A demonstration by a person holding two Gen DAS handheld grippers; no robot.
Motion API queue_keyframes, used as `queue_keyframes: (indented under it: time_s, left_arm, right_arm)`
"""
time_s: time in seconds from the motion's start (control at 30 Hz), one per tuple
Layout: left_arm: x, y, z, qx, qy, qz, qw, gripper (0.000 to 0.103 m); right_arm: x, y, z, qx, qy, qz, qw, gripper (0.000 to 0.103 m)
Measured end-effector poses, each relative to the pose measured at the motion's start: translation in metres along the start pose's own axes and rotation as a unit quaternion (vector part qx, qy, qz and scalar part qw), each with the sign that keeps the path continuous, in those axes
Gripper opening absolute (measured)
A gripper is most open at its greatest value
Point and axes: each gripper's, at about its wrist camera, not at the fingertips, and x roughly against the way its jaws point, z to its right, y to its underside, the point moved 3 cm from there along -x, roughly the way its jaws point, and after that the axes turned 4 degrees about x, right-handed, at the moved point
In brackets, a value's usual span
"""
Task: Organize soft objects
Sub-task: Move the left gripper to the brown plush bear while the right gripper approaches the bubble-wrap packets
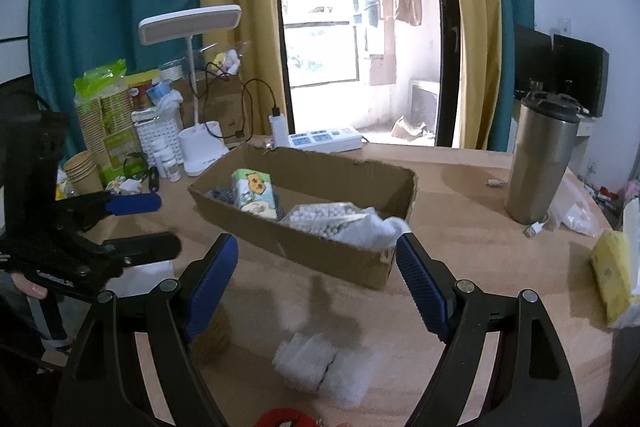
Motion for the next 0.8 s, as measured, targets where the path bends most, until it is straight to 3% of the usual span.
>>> queue_keyframes:
  time_s: [0.8]
  left_arm:
    - [-0.034, 0.046, 0.021, -0.017, 0.004, -0.09, 0.9957, 0.097]
  right_arm:
    - [-0.011, 0.06, 0.014, -0.034, -0.006, -0.076, 0.997, 0.084]
